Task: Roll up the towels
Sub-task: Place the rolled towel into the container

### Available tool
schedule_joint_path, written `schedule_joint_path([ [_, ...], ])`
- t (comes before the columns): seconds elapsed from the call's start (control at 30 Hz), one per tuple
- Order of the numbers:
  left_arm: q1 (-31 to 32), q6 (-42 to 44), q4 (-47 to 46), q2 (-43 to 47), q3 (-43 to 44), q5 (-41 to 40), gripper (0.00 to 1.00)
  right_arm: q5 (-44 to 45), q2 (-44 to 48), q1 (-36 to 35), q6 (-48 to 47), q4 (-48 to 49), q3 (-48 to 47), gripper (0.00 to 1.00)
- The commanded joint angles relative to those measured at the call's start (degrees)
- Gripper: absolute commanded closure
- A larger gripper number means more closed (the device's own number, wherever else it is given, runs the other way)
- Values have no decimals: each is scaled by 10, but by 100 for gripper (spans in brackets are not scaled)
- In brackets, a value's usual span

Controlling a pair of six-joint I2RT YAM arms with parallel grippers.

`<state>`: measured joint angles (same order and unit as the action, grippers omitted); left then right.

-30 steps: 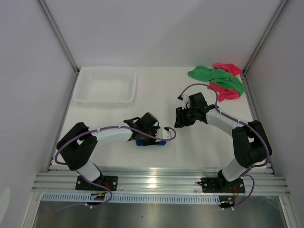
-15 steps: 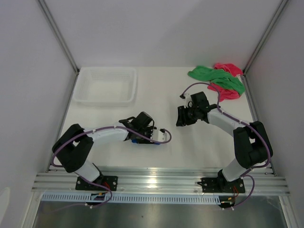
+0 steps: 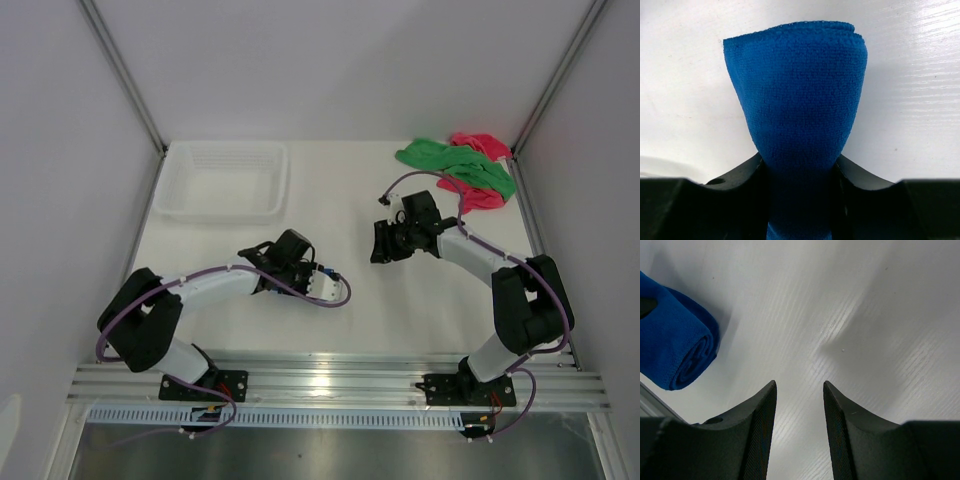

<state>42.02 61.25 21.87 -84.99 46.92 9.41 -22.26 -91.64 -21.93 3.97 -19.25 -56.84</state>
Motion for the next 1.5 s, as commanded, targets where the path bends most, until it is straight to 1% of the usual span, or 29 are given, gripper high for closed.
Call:
schedule_joint_path([
  [0.0, -12, 40, 3, 21, 27, 25, 82, 3, -6, 1, -13, 6, -29, 55],
  [0.13, -17, 47, 23, 18, 33, 46, 83, 6, -10, 1, -14, 5, -33, 55],
  [0.17, -17, 48, 40, 13, 38, 58, 83, 6, -11, 2, -15, 6, -33, 55],
  [0.23, -18, 47, 93, 4, 47, 89, 79, 6, -13, 3, -15, 5, -33, 55],
  [0.37, -18, 5, 100, -11, 37, 100, 76, 6, -14, 2, -15, 5, -33, 55],
  [0.4, -17, 1, 102, -15, 30, 101, 73, 6, -15, 3, -15, 4, -34, 55],
  [0.5, -16, -16, 101, -13, 22, 104, 69, 5, -19, 4, -16, 2, -35, 55],
  [0.57, -13, -25, 101, -13, 18, 102, 69, 5, -20, 4, -17, 1, -35, 55],
  [0.63, -12, -29, 100, -13, 6, 99, 65, 4, -22, 4, -16, 3, -36, 55],
  [0.67, -9, -28, 94, -13, 4, 94, 56, 4, -24, 3, -16, 3, -37, 55],
  [0.77, 1, -30, 88, -15, -16, 89, 42, 2, -27, 4, -16, 1, -40, 55],
  [0.83, 8, -44, 85, -18, -25, 88, 40, 3, -28, 4, -19, 0, -42, 55],
  [0.87, 13, -50, 83, -19, -24, 89, 32, 4, -28, 4, -19, -3, -42, 55],
  [0.93, 19, -63, 81, -26, -24, 81, 30, 4, -27, 4, -20, -4, -42, 55],
  [0.97, 20, -66, 81, -36, -24, 76, 26, 4, -28, 5, -21, -5, -42, 54],
  [1.13, 30, -82, 79, -57, -17, 56, 27, 2, -28, 8, -24, -7, -43, 55],
  [1.27, 31, -101, 83, -71, -4, 52, 38, 2, -25, 10, -24, -6, -42, 55],
  [1.33, 31, -107, 82, -71, -3, 50, 41, 2, -25, 11, -25, -6, -42, 55],
  [1.4, 32, -116, 76, -69, -2, 46, 50, 2, -25, 14, -26, -7, -42, 55],
  [1.43, 32, -119, 74, -70, -5, 44, 58, 2, -25, 15, -26, -7, -42, 55],
  [1.47, 32, -122, 72, -69, -5, 44, 62, 1, -25, 16, -26, -7, -43, 55],
])
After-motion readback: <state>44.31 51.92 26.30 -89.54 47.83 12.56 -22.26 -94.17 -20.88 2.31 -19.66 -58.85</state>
